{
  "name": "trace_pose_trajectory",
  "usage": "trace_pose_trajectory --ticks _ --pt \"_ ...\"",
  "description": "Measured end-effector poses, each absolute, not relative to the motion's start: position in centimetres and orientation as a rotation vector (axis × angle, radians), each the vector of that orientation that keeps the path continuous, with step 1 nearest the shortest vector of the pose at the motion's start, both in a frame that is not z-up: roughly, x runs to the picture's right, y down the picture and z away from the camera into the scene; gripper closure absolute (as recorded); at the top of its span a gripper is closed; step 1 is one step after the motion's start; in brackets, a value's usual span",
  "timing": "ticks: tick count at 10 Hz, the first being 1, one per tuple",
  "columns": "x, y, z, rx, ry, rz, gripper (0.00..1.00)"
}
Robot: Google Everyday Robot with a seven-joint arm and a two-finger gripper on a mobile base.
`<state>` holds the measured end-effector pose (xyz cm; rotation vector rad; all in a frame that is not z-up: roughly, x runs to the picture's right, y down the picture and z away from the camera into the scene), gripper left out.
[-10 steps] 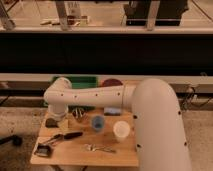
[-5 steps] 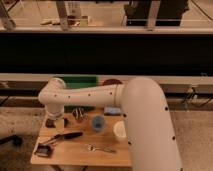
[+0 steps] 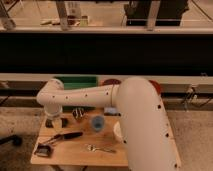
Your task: Place eraser in tray
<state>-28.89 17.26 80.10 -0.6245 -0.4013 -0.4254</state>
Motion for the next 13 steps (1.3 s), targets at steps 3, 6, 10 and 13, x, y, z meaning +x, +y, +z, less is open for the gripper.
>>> trace_pose_trajectory --ticks 3,6,10,13 --pt "-29.2 17.4 80.9 -0.603 -0.407 -0.402 0.2" --pt "-29.0 17.5 82.6 -0.598 -0.409 -0.39 0.2" --pt "-29.5 17.5 84.2 -0.614 -0.419 -0.403 0.2" --pt "-29.6 18.2 85.4 -0.642 -0.433 -0.411 0.2"
